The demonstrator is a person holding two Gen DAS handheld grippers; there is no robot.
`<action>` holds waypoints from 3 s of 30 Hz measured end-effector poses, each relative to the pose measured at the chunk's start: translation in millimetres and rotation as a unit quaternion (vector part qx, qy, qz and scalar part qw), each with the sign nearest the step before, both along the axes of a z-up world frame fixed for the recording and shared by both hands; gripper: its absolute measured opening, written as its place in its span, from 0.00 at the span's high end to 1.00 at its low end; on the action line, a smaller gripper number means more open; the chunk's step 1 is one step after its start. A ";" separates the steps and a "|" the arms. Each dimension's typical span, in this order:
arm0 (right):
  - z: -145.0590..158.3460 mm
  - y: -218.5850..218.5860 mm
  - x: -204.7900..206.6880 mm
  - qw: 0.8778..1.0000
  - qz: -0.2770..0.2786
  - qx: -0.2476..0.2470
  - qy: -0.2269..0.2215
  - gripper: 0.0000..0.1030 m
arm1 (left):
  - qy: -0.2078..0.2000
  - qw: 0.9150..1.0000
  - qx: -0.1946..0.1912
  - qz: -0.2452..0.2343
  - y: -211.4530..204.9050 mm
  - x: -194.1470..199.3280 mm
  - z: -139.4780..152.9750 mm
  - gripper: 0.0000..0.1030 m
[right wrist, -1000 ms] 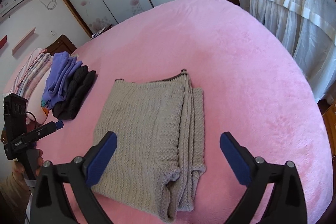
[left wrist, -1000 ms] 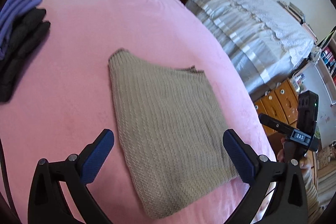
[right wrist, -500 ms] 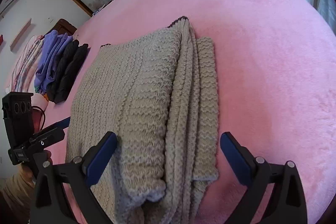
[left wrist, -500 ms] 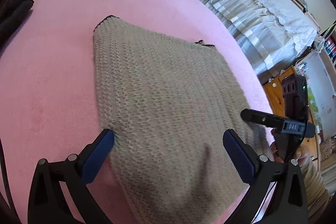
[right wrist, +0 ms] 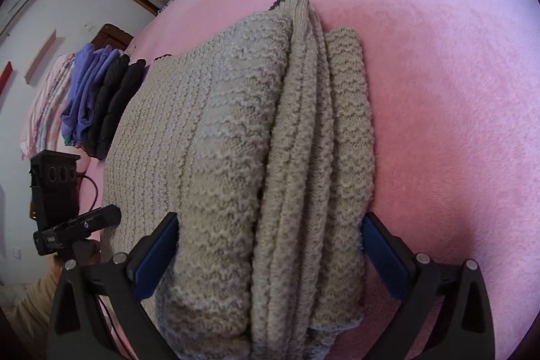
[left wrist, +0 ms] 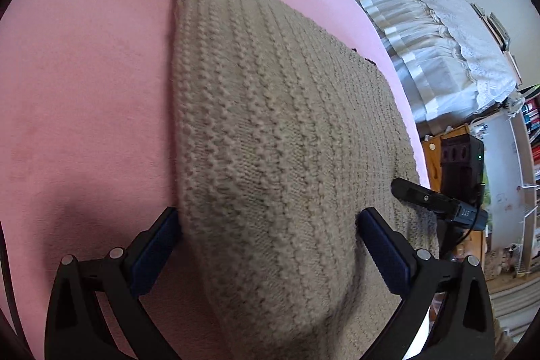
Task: Fold large clothes
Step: 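Clamp the cardigan bundle between both grippers and lift it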
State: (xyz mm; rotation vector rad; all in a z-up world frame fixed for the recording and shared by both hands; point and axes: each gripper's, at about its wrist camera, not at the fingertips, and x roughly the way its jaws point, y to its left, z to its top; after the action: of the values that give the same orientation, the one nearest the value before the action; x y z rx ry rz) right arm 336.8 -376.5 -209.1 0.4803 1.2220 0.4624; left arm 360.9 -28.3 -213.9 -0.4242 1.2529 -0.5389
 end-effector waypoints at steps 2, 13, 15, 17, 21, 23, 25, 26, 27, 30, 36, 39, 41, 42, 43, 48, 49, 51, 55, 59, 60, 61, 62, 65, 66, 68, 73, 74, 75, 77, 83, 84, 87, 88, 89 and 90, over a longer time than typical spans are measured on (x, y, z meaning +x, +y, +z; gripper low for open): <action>-4.9 -3.5 -1.1 1.000 0.002 0.011 -0.003 0.00 | 0.002 1.000 -0.006 -0.010 -7.3 -0.8 -4.3 0.01; -8.4 12.0 6.9 0.999 0.022 0.020 -0.032 0.00 | 0.023 0.999 0.002 -0.043 -33.9 13.7 -9.7 0.00; -6.9 17.9 9.9 0.999 0.030 0.023 -0.034 0.04 | 0.030 0.999 -0.005 -0.033 -30.4 15.2 -10.6 0.00; -4.1 22.1 9.7 0.998 0.040 0.036 -0.038 0.20 | 0.031 0.999 -0.012 -0.026 -27.9 13.8 -12.0 0.00; 3.9 25.6 2.3 0.998 0.033 0.047 -0.039 0.36 | 0.014 1.000 0.022 -0.007 -31.7 7.7 -3.7 0.12; 10.5 30.7 -2.2 0.998 0.028 0.030 -0.045 0.39 | -0.002 0.999 0.045 -0.002 -34.9 1.8 7.3 0.25; 19.2 36.9 -8.0 0.998 0.022 0.014 -0.056 0.41 | -0.026 0.998 0.062 -0.008 -39.0 -7.0 24.0 0.37; 24.2 38.3 -12.0 0.998 0.019 0.008 -0.063 0.43 | -0.036 0.997 0.066 -0.014 -40.5 -11.4 31.6 0.41; 30.1 40.4 -16.8 0.997 0.016 0.006 -0.071 0.44 | -0.041 0.997 0.070 -0.019 -40.8 -15.9 37.8 0.42; 55.1 49.6 -37.3 0.995 0.015 0.011 -0.096 0.46 | -0.048 0.995 0.079 -0.036 -37.8 -39.0 60.7 0.43; 112.8 84.8 -102.3 0.990 0.037 0.007 -0.137 0.47 | -0.052 0.996 0.058 -0.035 7.4 -101.1 118.3 0.44; 141.8 105.5 -130.1 0.988 0.043 0.025 -0.148 0.47 | -0.063 0.996 0.056 -0.027 36.1 -130.2 151.6 0.44; 163.4 126.1 -145.5 0.985 0.055 0.033 -0.159 0.47 | -0.073 0.995 0.058 -0.019 61.0 -148.2 178.0 0.44; 174.1 136.7 -151.1 0.984 0.062 0.035 -0.165 0.47 | -0.081 0.995 0.061 -0.012 76.9 -156.7 193.5 0.44; 185.2 149.0 -155.3 0.982 0.070 0.037 -0.171 0.47 | -0.088 0.994 0.064 -0.007 86.3 -161.2 204.6 0.44; 238.0 218.1 -155.4 0.969 0.110 0.052 -0.213 0.47 | -0.136 0.985 0.098 0.032 153.8 -169.9 267.2 0.43; 247.3 230.5 -152.6 0.966 0.117 0.056 -0.222 0.47 | -0.143 0.983 0.105 0.040 164.8 -166.6 276.7 0.43; 263.5 259.4 -138.3 0.961 0.130 0.068 -0.234 0.47 | -0.160 0.978 0.123 0.055 193.6 -150.0 298.3 0.43; 291.9 315.6 -89.7 0.948 0.152 0.091 -0.263 0.47 | -0.188 0.967 0.152 0.078 248.5 -97.6 334.6 0.43; 312.6 373.9 -15.9 0.937 0.165 0.111 -0.288 0.47 | -0.199 0.962 0.161 0.093 296.0 -26.7 358.2 0.43; 316.7 386.6 5.2 0.935 0.167 0.115 -0.291 0.47 | -0.202 0.961 0.162 0.093 309.5 -4.1 364.0 0.43; 320.0 398.2 22.2 0.934 0.168 0.118 -0.292 0.47 | -0.204 0.961 0.164 0.092 318.6 12.7 367.7 0.43; 323.4 409.9 42.2 0.934 0.167 0.122 -0.293 0.47 | -0.204 0.961 0.164 0.093 327.0 27.7 371.0 0.43; 330.7 440.0 93.0 0.934 0.159 0.129 -0.293 0.47 | -0.204 0.962 0.162 0.085 375.8 68.7 381.1 0.43; 333.3 449.9 108.0 0.935 0.154 0.131 -0.291 0.47 | -0.203 0.962 0.161 0.083 386.5 87.4 382.7 0.43; 337.6 468.7 133.1 0.936 0.146 0.125 -0.294 0.47 | -0.200 0.964 0.154 0.081 402.4 114.2 382.5 0.43; 319.8 504.9 192.4 0.949 0.119 0.130 -0.262 0.47 | -0.166 0.975 0.126 0.079 447.9 170.1 343.3 0.43; 311.4 511.7 202.6 0.952 0.115 0.127 -0.252 0.47 | -0.156 0.978 0.119 0.075 452.8 178.4 331.8 0.43; 301.2 515.9 209.9 0.956 0.108 0.125 -0.241 0.47 | -0.147 0.980 0.114 0.073 455.1 185.0 321.3 0.43; 278.0 523.3 222.1 0.963 0.098 0.122 -0.219 0.47 | -0.122 0.985 0.102 0.067 462.8 201.5 289.4 0.40; 185.4 514.9 241.1 0.983 0.048 0.125 -0.124 0.45 | -0.075 0.993 -0.004 0.086 496.6 232.0 213.6 0.13; 173.9 512.7 242.7 0.983 0.045 0.137 -0.111 0.43 | -0.081 0.993 -0.002 0.082 494.7 232.2 209.0 0.12; 155.8 509.6 240.2 0.983 0.045 0.136 -0.114 0.40 | -0.092 0.993 -0.003 0.079 491.5 233.4 200.8 0.05; 156.1 511.4 240.3 0.983 0.046 0.132 -0.120 0.39 | -0.087 0.993 -0.001 0.083 494.6 238.8 199.1 0.00; 157.8 514.1 241.3 0.983 0.048 0.130 -0.124 0.36 | -0.083 0.993 -0.002 0.085 510.3 253.1 191.6 0.00; 161.5 518.8 242.0 0.982 0.050 0.126 -0.129 0.32 | -0.083 0.993 0.001 0.087 512.2 255.2 189.6 0.00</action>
State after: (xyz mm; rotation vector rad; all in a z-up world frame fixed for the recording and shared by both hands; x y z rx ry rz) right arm 578.8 142.3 -47.6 0.5577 0.9447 0.7482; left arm 616.1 483.9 -24.4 -0.4726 1.0464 -0.4154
